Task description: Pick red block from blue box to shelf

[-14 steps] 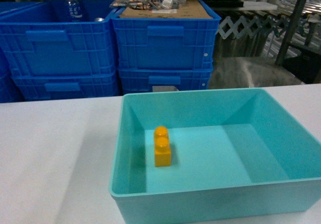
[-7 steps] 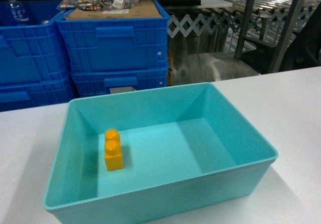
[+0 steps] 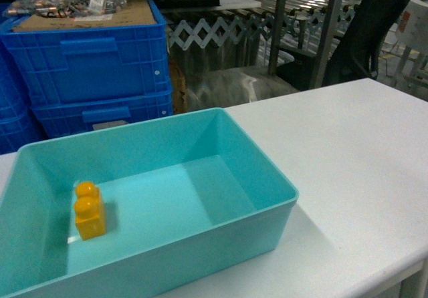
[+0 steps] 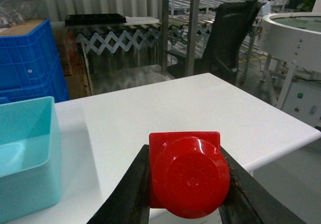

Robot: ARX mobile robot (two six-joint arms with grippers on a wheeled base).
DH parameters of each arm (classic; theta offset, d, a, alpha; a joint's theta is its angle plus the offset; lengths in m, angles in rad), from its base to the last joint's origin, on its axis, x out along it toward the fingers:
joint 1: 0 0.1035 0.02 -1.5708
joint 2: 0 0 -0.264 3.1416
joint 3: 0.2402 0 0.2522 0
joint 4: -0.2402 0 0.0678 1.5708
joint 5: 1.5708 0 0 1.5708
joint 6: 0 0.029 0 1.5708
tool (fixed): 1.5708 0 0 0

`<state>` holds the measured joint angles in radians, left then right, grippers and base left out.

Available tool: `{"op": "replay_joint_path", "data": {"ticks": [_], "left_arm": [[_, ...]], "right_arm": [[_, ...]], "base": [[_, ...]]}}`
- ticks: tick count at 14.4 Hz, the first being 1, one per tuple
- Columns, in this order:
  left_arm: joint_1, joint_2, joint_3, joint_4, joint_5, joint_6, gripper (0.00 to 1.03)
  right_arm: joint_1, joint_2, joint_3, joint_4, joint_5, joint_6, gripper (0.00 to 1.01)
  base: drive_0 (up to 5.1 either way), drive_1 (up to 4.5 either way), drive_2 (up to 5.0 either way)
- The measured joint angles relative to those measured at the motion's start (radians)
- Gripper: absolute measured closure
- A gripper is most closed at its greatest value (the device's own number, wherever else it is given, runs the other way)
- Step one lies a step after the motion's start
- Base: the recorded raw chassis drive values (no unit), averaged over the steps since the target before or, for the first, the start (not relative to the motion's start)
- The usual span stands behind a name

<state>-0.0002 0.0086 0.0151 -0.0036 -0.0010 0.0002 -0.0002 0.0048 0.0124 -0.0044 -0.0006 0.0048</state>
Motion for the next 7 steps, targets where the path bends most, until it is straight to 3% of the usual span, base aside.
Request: {"op": "replay_joint_path", "data": {"ticks": [7], "left_arm": [[0.0,0.0,0.0,0.0,0.0,0.0,0.05]], "right_arm": [[0.0,0.0,0.0,0.0,0.0,0.0,0.73]], "base": [[-1.5,-1.47,-1.5]]}}
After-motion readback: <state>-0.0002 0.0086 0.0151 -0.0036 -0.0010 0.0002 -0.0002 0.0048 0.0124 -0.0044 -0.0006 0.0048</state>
